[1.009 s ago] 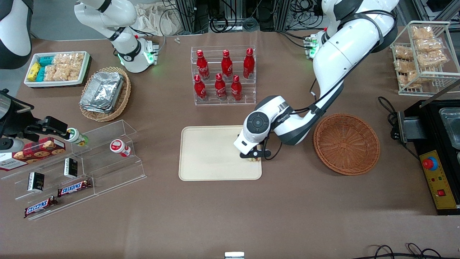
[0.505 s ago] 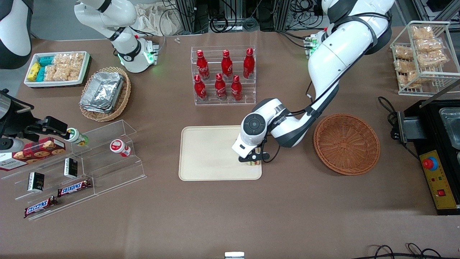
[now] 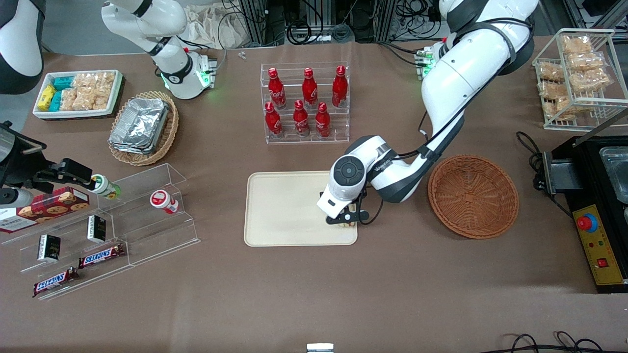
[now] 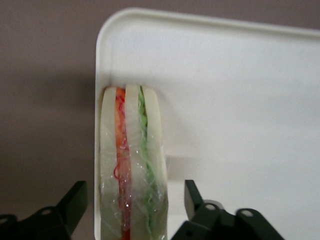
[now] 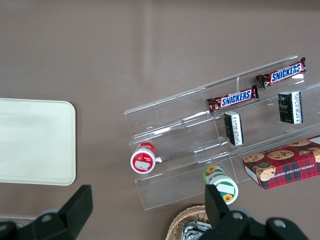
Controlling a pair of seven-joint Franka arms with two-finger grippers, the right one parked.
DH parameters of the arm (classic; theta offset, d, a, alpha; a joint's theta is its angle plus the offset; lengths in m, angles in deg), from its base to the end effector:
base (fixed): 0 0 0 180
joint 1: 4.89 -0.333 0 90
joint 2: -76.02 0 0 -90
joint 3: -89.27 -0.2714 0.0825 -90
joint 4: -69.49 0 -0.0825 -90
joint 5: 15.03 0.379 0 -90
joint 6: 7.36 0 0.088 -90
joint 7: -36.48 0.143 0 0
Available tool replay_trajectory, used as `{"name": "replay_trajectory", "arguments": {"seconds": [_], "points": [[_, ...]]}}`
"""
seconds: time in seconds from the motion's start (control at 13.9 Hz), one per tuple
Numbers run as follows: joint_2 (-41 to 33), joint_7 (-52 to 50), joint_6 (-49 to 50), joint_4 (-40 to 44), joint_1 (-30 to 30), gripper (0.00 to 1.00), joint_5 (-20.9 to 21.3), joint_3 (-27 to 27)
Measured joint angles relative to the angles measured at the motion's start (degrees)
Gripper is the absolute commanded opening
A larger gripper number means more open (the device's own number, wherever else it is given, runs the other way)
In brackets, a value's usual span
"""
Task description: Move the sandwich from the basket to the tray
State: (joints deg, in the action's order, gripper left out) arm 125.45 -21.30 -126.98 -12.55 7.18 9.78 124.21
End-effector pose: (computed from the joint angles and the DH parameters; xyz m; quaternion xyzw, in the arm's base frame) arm 0.5225 -0.4361 0.1730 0.9970 0.0602 -0.0476 0.0096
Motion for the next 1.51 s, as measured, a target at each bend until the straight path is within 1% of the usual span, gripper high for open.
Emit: {"name": "replay_trajectory", "arguments": {"seconds": [0.14,0.22,0.36,0.43,0.58,0.65,0.79,0.86,0.94,1.08,1.15,1.3,1.37,1.51], "points": [[-1.6,-0.6,5.6,2.7,-0.4,0.99,-0.2,0.0],[-2.9,-0.7,9.1,4.6,-0.8,0.99,-1.1,0.1],[-6.9,-0.5,14.1,7.5,-2.6,0.99,-5.3,0.0],[-9.8,1.1,16.3,8.0,-4.6,0.99,-7.7,0.0],[-16.0,9.0,22.2,8.0,-9.9,0.99,-13.1,0.2],[-18.9,13.2,25.2,8.0,-12.4,0.99,-15.0,0.1],[-23.8,20.7,30.0,7.9,-15.5,0.99,-16.4,-1.2],[-26.0,25.1,32.1,7.9,-15.9,0.99,-17.7,-3.4],[-28.1,30.4,33.6,7.6,-15.9,0.99,-19.9,-6.7],[-33.2,43.4,34.8,5.0,-15.3,0.99,-24.7,-15.9],[-35.9,50.2,34.8,2.8,-15.1,0.99,-25.8,-20.5],[-39.9,62.0,34.8,-1.1,-15.0,0.99,-26.2,-28.2],[-40.9,65.9,34.8,-2.0,-15.0,0.99,-25.9,-30.8],[-41.1,70.0,34.5,-2.3,-15.0,0.99,-22.2,-32.5]]}}
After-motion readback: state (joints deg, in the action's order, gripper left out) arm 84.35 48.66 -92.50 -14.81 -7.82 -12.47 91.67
